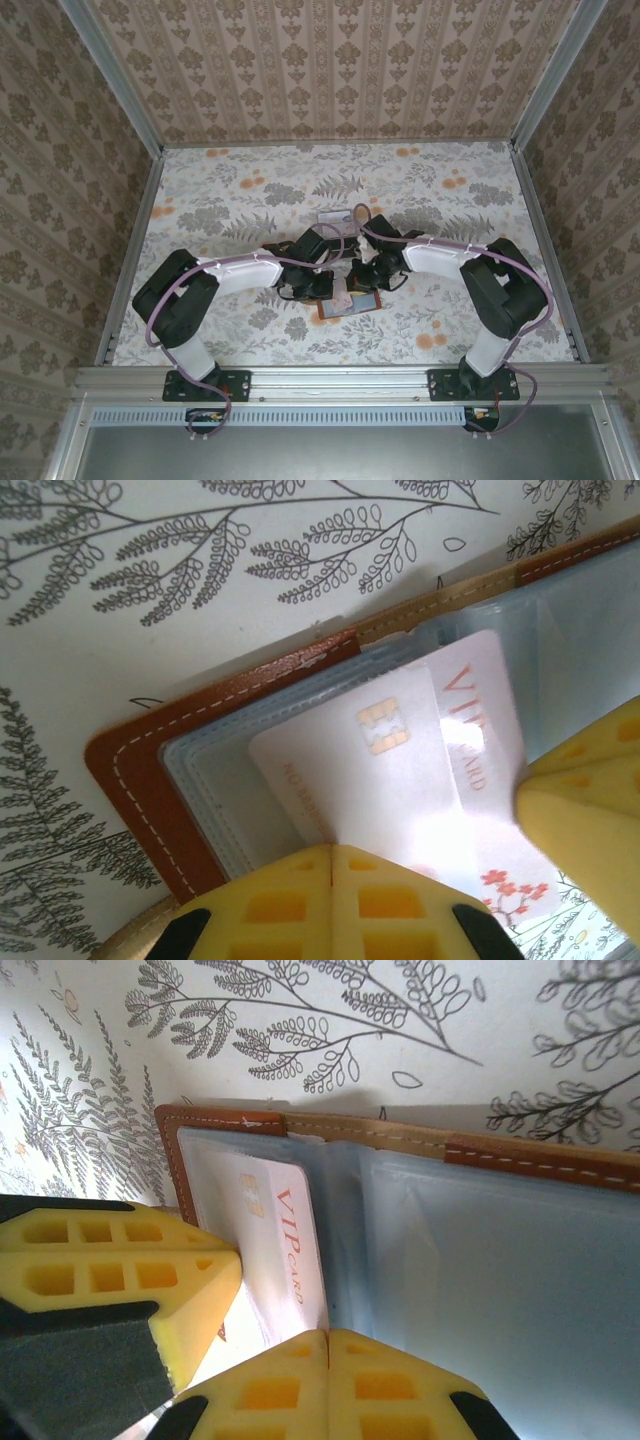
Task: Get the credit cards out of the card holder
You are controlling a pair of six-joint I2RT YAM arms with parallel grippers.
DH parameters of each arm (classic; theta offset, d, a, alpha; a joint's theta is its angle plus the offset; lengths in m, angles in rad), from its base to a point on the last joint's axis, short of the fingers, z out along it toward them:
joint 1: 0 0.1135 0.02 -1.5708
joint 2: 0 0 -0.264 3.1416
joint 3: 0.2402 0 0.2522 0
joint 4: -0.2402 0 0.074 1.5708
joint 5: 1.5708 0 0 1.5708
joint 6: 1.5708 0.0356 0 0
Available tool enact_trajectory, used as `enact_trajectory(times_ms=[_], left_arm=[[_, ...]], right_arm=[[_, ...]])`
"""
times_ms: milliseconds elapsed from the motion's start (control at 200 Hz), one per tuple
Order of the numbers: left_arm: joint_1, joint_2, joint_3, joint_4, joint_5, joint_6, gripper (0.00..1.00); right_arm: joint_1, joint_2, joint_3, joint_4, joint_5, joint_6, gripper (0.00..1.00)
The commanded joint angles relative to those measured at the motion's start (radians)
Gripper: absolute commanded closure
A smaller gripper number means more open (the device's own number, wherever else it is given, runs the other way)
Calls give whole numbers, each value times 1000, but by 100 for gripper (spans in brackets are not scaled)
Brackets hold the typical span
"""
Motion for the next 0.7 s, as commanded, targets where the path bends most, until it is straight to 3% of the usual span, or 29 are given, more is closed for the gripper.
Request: enact_trajectory(times_ms=[0, 355, 695], left_arm=[[-4, 19, 2, -66, -22, 24, 96], [-1, 24, 5, -66, -21, 28, 96], [-1, 24, 2, -60, -19, 27, 96]], right_arm=[[-23, -48, -2, -68, 66, -44, 96], [-34, -120, 36, -216, 239, -121, 96], [3, -109, 37, -179, 178, -118, 93]])
